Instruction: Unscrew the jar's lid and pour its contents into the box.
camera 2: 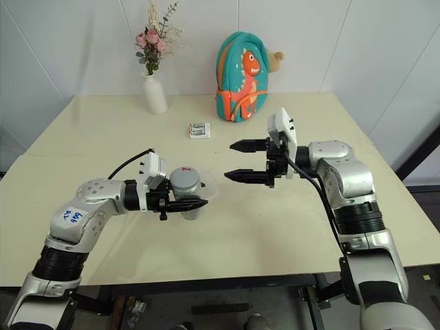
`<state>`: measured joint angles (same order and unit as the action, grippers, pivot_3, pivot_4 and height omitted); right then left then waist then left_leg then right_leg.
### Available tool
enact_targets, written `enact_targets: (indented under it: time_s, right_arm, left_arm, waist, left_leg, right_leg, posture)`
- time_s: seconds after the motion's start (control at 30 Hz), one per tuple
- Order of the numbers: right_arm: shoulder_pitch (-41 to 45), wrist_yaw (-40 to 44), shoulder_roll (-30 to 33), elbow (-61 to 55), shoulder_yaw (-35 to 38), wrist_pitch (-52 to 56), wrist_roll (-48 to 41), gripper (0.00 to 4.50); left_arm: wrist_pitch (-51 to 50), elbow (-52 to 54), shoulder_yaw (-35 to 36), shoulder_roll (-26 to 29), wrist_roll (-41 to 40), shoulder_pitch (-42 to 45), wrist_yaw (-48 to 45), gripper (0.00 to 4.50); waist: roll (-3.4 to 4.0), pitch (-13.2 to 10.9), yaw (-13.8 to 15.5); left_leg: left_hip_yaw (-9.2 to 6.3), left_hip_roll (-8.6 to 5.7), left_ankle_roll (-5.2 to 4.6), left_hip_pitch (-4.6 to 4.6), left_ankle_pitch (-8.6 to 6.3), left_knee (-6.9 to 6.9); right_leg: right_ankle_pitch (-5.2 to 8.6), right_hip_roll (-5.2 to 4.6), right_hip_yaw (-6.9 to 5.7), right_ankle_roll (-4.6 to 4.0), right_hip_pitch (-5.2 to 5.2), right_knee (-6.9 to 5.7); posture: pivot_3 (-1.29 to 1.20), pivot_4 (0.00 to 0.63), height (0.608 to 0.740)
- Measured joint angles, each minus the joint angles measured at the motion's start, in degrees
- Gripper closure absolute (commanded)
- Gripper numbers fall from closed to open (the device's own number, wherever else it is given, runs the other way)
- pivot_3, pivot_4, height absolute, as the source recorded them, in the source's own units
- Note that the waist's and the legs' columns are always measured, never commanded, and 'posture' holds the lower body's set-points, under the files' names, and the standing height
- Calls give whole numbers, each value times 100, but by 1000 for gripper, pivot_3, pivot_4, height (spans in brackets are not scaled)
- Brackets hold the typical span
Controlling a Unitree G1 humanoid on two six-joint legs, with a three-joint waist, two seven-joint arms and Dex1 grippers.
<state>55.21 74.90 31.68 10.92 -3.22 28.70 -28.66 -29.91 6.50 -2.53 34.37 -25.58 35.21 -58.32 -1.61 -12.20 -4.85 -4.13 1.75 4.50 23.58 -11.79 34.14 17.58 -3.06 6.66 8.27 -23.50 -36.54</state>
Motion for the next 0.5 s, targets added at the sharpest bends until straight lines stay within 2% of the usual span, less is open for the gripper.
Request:
enact_targets:
  time_s: [0.17,0.33,0.5]
  right_arm:
    - [0,-206,-500,-484,-85,273,-240,43]
    - [-45,-765,-1238,-901,-416,392,-217,43]
    - [-151,-888,-1325,-952,-804,233,98,43]
  left_arm:
    - [1,-1,-5,-12,0,0,-5,2494]
    - [4,-2,-22,-68,0,2,-5,2494]
    - [4,-2,-32,-70,0,1,-9,2494]
  waist:
    - [0,0,16]
    - [0,0,13]
    - [0,0,39]
  left_leg:
    - [-1,0,0,1,0,1]
    - [-2,1,1,1,0,0]
    - [-2,0,1,3,1,4]
  right_leg:
    - [0,0,0,0,0,-1]
    - [0,0,-2,0,-2,-5]
    - [0,-1,-2,0,0,-3]
  posture:
    - [0,150,740]
    - [0,150,740]
    - [0,150,740]
